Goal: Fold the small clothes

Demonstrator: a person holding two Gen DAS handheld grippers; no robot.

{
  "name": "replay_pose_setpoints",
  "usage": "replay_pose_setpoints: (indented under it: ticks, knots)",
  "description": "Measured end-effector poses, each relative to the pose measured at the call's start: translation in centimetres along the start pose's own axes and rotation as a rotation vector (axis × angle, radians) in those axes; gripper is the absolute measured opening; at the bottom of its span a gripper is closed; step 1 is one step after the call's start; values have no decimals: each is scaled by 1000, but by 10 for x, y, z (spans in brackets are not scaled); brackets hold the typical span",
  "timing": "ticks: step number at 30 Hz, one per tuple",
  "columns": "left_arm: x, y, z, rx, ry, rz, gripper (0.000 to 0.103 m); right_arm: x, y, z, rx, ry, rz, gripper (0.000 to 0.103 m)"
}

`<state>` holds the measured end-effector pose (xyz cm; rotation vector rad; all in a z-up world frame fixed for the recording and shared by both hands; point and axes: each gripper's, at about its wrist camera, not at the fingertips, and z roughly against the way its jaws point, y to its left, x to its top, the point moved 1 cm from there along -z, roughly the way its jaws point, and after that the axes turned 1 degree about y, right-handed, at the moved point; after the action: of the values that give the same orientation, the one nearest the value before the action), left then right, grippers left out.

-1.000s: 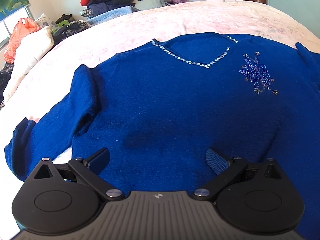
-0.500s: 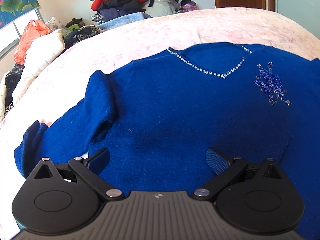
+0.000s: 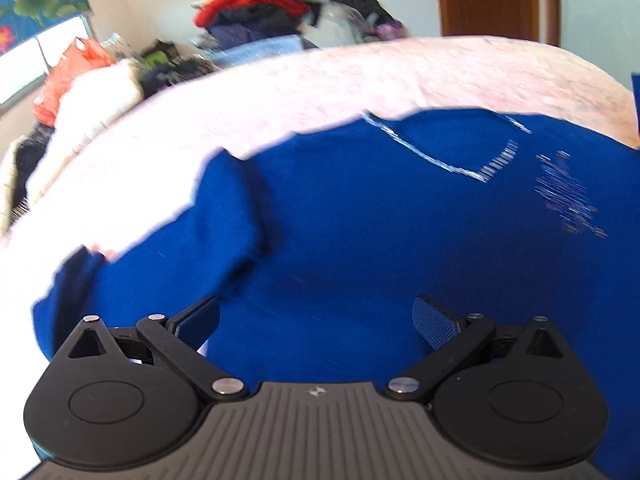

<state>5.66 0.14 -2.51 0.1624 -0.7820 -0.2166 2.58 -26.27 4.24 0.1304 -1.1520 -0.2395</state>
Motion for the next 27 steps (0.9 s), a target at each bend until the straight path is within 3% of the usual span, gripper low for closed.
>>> replay_pose_setpoints:
  ticks: [3,5,10,12,16,19,20,23,27]
  knots:
    - [13,22,-16,102,-31,14,103,-8,37,1,60,26,31,11]
    - [26,35,-30,130,-37,30,103,-16,56,5,93,33,44,11]
    - [51,42,-78,266,-12,-45,103,-23,79,-5,160,69,52,11]
    - [53,51,-95,355,21,-55,103,-26,86,-8,175,71,68,11]
    - [41,90,-102,418,31,-7,103,-19,96,-6,165,49,123,11]
    - [35,120,-107,551,65,29,103,-14,95,-13,156,48,117,11]
    - [34,130,-106,548,81,60,103,-14,95,-14,152,47,110,11]
    - [35,140,-93,428,92,162,103,-19,94,-23,135,47,98,11]
    - [42,112,-65,281,26,163,103,-29,99,-30,92,47,135,11]
